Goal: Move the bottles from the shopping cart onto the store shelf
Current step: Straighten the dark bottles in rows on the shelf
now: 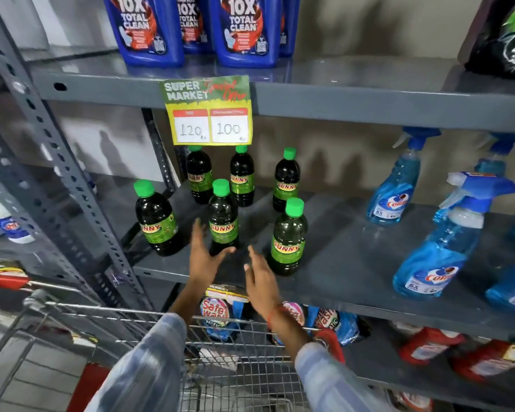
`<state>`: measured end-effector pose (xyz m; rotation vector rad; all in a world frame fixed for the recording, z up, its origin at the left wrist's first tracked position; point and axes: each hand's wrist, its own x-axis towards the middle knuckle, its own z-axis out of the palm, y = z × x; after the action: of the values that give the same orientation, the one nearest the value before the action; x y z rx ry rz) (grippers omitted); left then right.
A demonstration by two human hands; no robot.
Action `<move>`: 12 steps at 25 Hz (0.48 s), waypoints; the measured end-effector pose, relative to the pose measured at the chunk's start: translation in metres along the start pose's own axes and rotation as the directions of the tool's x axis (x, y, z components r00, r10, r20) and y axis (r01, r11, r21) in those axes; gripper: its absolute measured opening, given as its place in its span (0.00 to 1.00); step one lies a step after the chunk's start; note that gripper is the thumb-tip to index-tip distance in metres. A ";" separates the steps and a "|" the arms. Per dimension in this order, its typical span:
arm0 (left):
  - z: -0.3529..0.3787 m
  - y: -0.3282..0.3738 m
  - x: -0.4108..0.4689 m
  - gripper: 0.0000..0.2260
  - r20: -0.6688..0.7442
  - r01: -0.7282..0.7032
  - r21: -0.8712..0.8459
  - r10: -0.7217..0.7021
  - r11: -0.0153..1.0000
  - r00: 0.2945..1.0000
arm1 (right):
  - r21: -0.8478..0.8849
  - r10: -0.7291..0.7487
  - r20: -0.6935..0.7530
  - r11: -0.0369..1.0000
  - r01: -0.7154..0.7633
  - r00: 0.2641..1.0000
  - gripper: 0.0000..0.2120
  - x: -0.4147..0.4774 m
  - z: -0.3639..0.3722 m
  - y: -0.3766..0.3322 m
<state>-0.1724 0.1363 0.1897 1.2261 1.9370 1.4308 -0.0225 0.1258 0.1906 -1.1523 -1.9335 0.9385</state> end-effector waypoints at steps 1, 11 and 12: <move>0.000 -0.006 0.011 0.46 0.101 0.017 0.011 -0.018 1.000 0.995 | 0.025 0.075 0.024 0.997 -0.075 0.997 0.22 0.021 0.005 0.001; -0.023 -0.021 0.007 0.32 0.276 -0.007 0.031 -0.002 1.000 0.961 | 0.036 0.150 0.101 0.987 -0.154 0.984 0.18 0.041 0.020 0.001; -0.026 -0.023 0.002 0.31 0.282 -0.002 0.031 -0.007 1.000 0.959 | 0.032 0.142 0.101 0.989 -0.146 0.985 0.18 0.037 0.021 0.003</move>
<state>-0.2026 0.1225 0.1789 1.3588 1.7701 1.1555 -0.0525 0.1556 0.1841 -1.2578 -1.9190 1.1246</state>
